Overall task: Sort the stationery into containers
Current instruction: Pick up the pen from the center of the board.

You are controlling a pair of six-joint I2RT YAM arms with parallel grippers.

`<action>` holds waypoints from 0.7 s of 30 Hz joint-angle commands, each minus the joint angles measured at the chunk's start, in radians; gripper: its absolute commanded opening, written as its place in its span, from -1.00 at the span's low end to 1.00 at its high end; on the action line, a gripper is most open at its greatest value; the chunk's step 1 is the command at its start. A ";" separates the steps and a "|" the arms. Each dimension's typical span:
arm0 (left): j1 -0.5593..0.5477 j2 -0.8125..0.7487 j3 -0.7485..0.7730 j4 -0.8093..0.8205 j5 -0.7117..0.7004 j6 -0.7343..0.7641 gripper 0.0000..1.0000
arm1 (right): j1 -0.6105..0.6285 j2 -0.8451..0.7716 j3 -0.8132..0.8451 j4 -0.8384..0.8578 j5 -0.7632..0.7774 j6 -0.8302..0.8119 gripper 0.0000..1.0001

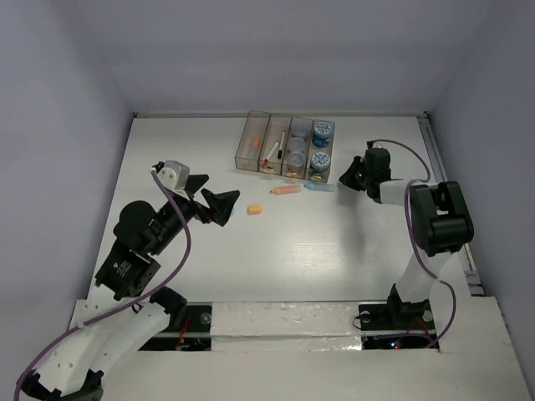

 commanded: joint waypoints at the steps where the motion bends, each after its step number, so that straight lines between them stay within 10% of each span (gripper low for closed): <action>1: 0.002 -0.035 -0.001 0.051 0.010 0.018 0.98 | 0.002 0.029 0.038 0.049 -0.061 -0.017 -0.82; 17: -0.007 -0.029 -0.004 0.048 0.001 0.022 0.98 | 0.134 -0.050 -0.128 0.066 -0.097 0.014 -0.97; 21: -0.007 -0.022 -0.005 0.046 0.001 0.022 0.98 | 0.145 -0.082 -0.120 0.012 -0.057 -0.009 -0.70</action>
